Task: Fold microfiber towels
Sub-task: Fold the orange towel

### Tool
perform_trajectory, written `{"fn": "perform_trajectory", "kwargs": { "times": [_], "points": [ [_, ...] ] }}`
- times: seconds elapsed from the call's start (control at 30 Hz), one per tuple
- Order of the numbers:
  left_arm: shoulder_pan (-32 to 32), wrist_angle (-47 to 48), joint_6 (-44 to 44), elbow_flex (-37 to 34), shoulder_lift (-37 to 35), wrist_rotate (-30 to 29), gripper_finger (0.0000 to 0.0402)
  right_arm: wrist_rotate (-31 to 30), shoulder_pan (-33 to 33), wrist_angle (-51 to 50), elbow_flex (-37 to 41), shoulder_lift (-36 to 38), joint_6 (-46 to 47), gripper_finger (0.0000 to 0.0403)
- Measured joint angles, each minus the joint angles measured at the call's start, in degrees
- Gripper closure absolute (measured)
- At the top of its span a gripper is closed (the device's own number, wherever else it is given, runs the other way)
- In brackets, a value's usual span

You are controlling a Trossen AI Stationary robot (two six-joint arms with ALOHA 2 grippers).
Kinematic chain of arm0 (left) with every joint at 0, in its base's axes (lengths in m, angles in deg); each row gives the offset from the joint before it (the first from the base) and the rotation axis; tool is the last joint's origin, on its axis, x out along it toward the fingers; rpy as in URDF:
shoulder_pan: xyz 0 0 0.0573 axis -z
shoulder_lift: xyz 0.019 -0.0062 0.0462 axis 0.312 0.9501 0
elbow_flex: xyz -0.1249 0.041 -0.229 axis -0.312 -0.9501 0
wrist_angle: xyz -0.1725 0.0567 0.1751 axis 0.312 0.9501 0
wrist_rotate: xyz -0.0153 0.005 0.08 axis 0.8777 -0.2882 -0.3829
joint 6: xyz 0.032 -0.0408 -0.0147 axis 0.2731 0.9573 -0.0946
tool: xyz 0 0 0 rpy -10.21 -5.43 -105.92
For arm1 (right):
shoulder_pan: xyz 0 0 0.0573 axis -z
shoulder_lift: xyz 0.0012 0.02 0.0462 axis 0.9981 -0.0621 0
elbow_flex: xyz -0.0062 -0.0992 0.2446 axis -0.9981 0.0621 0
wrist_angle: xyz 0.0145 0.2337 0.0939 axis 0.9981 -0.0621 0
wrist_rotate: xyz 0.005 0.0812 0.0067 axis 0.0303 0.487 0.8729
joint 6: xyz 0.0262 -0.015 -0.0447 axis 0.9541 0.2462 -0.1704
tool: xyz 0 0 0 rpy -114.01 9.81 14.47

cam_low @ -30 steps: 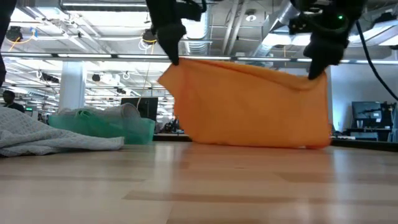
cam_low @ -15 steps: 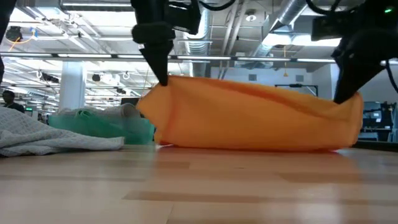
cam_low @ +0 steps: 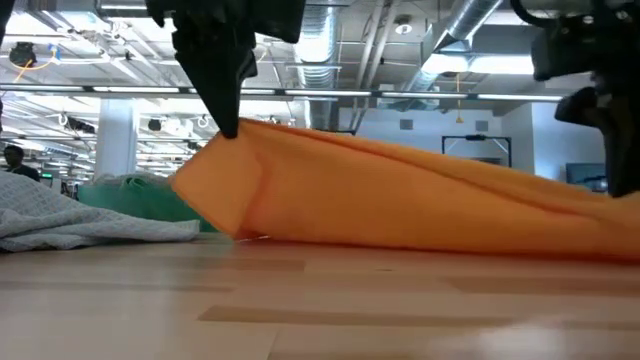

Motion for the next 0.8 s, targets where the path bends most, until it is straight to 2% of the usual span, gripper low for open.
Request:
{"fn": "perform_trajectory", "kwargs": {
  "times": [0.23, 0.37, 0.5, 0.63, 0.8],
  "points": [
    [2.26, -0.04, 0.35, -0.04, 4.68, 7.56, 0.0402, 2.66, -1.82, 3.51, -0.02, -3.56, 0.05, 0.0396],
    [2.61, 0.02, -0.51, -0.05, 7.13, 8.17, 0.0402, 3.08, -2.41, 4.6, -0.04, -3.86, 0.05, 0.0397],
    [2.15, 0.06, -1.59, -0.03, 7.28, 5.19, 0.0402, 3.08, -2.54, 3.64, -0.02, -3.54, 0.52, 0.0397],
    [0.64, 1.36, -1.68, 1.12, 7.28, -2.01, 0.0402, 2.9, -2.39, 2.38, -0.03, -3.01, 0.65, 0.0397],
    [-1.95, -0.32, -4.69, 1.54, 7.26, -6.61, 0.0402, -0.57, -2.19, -4.06, -0.02, -1.12, 6.18, 0.0397]
  ]
}}
